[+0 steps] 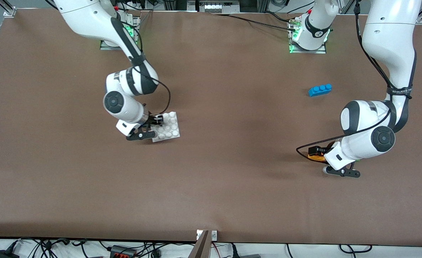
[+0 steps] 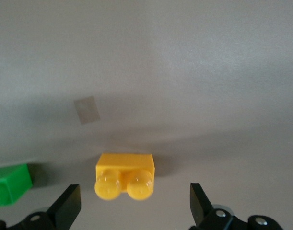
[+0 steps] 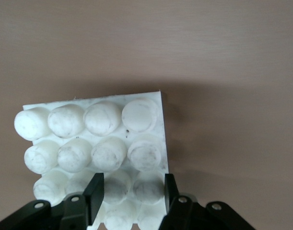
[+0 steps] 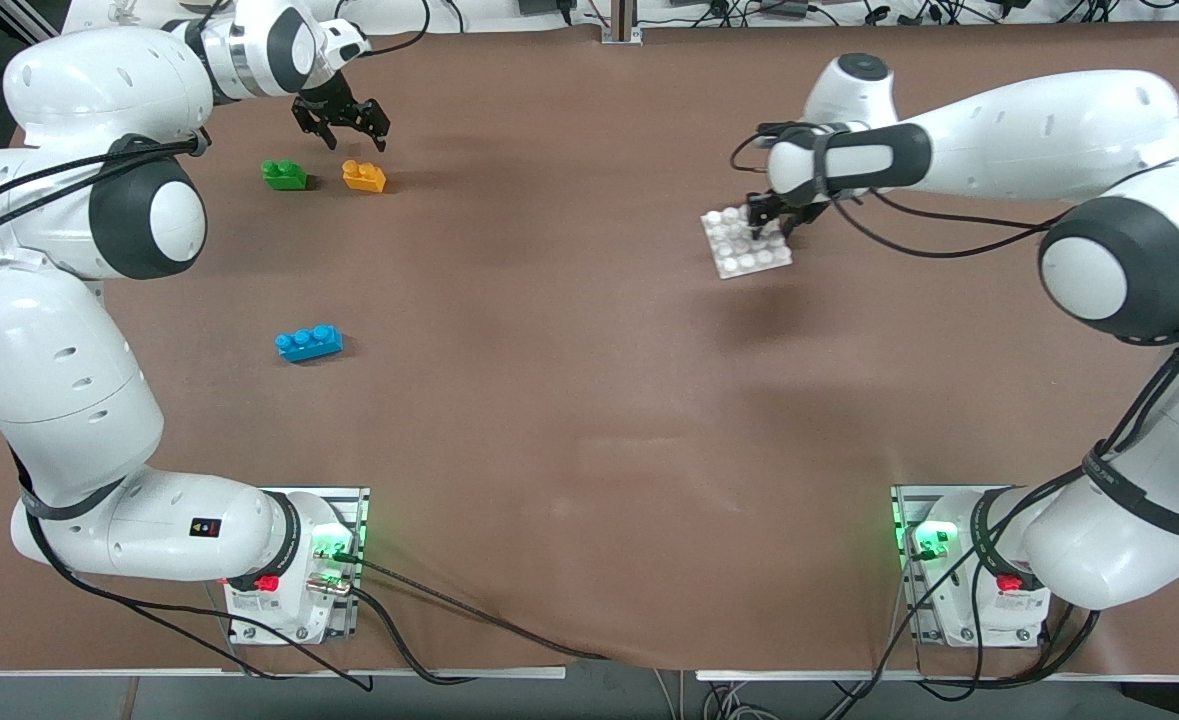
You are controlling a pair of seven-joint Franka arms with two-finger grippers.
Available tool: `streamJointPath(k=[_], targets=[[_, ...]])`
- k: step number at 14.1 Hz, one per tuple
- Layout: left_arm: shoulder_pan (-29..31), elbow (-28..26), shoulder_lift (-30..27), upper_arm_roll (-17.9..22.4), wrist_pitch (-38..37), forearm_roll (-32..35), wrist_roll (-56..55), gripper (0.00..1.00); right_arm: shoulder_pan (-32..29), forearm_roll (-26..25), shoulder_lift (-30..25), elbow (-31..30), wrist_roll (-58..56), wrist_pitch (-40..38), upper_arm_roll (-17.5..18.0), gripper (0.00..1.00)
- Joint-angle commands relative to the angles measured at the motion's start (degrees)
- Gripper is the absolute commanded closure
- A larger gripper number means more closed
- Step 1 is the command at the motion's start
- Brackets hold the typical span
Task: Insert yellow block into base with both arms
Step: 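Slide the white plate toward the table center with the right gripper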
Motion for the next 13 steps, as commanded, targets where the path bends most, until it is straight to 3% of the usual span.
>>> streamJointPath(k=[1, 5, 9, 13], targets=[[0.08, -1.52, 0.01, 0.20, 2.65, -0.47, 4.21, 0.00, 5.65, 1.88, 10.56, 5.62, 5.72, 3.79, 0.19, 0.45], [0.60, -2.66, 0.54, 0.20, 4.86, -0.47, 5.89, 0.00, 7.51, 2.06, 11.90, 10.38, 8.28, 3.36, 1.06, 0.45], [0.69, -3.89, 0.45, 0.20, 5.29, -0.47, 5.89, 0.00, 8.21, 9.33, 13.39, 13.97, 8.37, 3.53, 4.40, 0.45], [0.87, -4.95, 0.45, 0.20, 5.56, -0.55, 5.89, 0.00, 9.35, 10.66, 14.62, 15.83, 9.15, 3.53, 5.38, 0.45]])
